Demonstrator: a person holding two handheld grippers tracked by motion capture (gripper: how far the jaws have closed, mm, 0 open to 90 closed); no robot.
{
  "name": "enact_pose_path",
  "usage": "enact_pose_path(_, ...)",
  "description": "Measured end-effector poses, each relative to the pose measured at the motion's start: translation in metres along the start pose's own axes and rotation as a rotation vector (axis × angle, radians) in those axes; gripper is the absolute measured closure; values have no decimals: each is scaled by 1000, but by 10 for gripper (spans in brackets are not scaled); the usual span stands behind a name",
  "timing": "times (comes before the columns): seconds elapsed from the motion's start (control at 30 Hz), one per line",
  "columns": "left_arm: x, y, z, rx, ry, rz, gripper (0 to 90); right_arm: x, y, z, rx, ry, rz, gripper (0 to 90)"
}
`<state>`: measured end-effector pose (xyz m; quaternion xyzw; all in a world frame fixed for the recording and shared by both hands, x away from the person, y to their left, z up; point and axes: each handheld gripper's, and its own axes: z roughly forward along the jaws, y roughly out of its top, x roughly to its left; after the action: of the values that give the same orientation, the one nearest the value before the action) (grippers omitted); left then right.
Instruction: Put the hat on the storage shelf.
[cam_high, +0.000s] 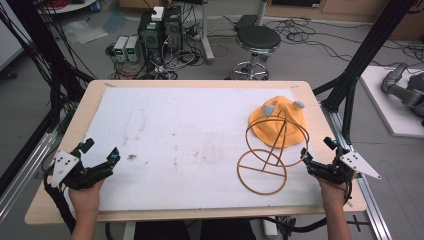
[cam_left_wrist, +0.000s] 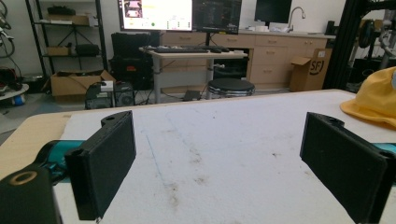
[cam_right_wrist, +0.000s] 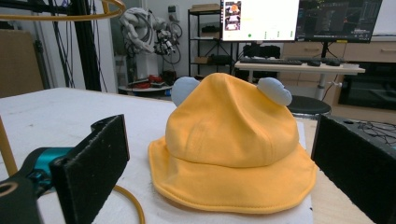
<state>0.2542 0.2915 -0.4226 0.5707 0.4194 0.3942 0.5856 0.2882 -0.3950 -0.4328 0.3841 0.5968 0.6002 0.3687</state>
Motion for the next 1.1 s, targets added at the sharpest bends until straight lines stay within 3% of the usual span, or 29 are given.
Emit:
enact_pose_path(0.47, 0, 2, 3, -10, -28, -39, 109, -6, 9, 8, 27, -7, -10, 38)
enact_pose_path(0.67, -3, 2, 4, -6, -40, -38, 109, -14, 14, 20, 49, -4, 9, 39)
enact_pose_path(0.87, -4, 1, 5, -5, -55, -49, 110, -20, 20, 36, 84, 6, -22, 45)
enact_pose_path(1.1, -7, 0, 5, 1, -56, -46, 109, -19, 24, 58, 90, 31, -21, 44)
